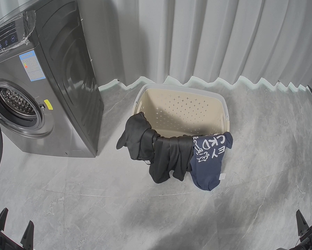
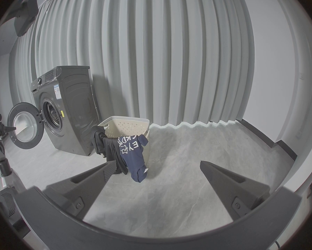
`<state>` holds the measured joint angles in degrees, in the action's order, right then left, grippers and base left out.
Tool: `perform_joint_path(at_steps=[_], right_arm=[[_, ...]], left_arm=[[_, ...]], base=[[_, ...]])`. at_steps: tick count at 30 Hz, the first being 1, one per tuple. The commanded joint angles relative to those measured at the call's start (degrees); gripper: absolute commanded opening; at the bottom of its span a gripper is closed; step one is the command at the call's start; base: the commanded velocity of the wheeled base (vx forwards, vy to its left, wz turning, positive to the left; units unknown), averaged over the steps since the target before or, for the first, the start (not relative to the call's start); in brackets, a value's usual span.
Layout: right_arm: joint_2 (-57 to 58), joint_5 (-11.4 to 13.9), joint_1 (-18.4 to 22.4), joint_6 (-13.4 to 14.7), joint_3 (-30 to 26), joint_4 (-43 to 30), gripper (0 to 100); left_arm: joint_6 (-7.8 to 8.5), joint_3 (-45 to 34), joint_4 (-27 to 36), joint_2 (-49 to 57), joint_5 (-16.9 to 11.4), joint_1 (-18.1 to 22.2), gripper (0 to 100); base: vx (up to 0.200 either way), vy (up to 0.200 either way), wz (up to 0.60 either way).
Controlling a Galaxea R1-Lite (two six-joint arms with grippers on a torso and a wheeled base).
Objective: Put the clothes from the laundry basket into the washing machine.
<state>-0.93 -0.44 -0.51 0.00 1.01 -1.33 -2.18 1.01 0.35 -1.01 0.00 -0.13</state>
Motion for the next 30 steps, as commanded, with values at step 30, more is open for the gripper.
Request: perform_joint_path(at_steps=[30], right_arm=[[0.9, 0.1, 0.1, 0.1, -0.7, 0.0, 100]], left_arm=[[-0.1, -0.8, 0.0, 0.4, 0.3, 0.0, 100]], base=[[0.0, -0.04, 0.0]])
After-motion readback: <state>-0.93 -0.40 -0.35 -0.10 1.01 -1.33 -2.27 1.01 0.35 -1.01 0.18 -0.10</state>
